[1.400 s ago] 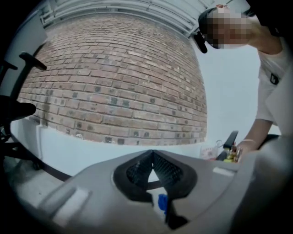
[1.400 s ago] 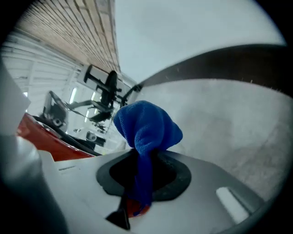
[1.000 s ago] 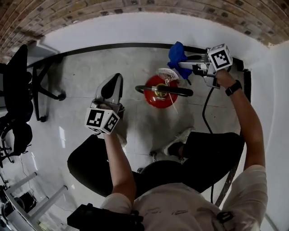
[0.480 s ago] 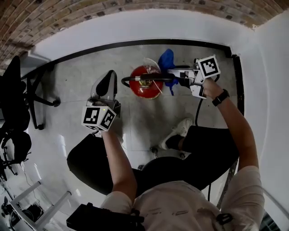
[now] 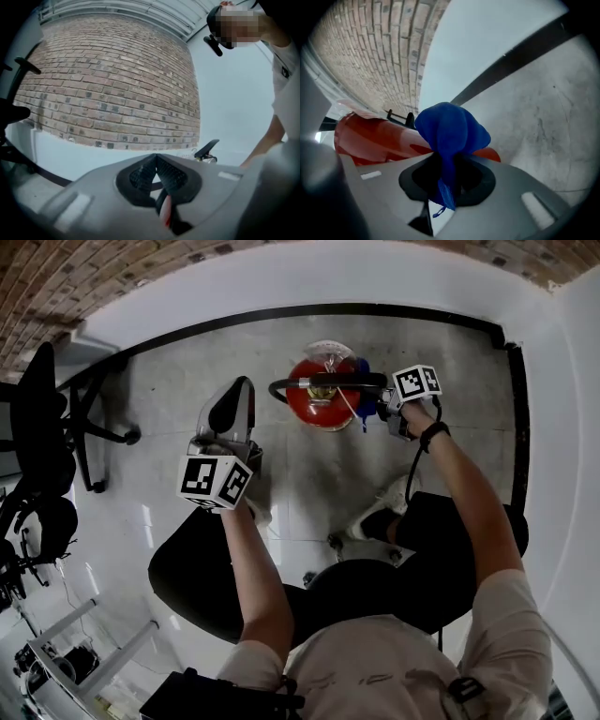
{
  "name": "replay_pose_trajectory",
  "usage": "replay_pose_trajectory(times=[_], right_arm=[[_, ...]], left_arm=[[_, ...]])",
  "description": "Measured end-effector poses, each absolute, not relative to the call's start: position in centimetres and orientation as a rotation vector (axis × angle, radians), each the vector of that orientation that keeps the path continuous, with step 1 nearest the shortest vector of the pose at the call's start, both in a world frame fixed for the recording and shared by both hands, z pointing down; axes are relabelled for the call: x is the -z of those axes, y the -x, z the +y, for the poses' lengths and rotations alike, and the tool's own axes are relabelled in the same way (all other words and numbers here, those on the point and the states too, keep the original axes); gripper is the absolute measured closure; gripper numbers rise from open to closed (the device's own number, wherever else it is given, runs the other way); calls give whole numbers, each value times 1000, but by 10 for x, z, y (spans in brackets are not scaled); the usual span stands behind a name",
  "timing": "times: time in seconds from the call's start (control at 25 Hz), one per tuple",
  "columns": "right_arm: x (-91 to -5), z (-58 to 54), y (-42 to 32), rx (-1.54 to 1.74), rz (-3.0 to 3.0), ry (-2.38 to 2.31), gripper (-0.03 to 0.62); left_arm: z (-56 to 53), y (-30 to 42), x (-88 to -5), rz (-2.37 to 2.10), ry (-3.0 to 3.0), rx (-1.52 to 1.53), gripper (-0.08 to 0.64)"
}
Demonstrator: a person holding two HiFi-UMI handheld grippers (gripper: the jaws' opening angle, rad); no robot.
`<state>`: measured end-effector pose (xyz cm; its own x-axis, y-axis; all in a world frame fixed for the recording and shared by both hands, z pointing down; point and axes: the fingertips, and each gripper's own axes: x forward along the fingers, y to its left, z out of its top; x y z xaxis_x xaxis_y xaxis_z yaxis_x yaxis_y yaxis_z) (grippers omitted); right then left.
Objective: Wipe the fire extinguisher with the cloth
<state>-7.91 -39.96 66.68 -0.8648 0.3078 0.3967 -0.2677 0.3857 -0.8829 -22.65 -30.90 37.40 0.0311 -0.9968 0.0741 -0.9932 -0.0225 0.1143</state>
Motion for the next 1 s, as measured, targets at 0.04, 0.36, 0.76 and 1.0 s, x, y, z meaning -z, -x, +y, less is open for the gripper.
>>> replay_pose_trajectory(times=[0.04, 0.36, 0.76, 1.0], right_arm=[[-684, -400, 80, -1542, -2123, -16, 520], [-794, -391, 64, -1690, -1911, -361, 522], [-833, -362, 41, -1619, -1864, -639, 520], [-753, -371, 48, -1294, -2140, -741, 520]], left_arm=[[-308, 228, -377, -2097, -2150, 30, 558], [-303, 235, -391, -2066, -2161, -11, 558], [-288, 252, -392, -2027, -2200, 7, 558], [-270, 253, -382, -1987, -2260, 42, 558]])
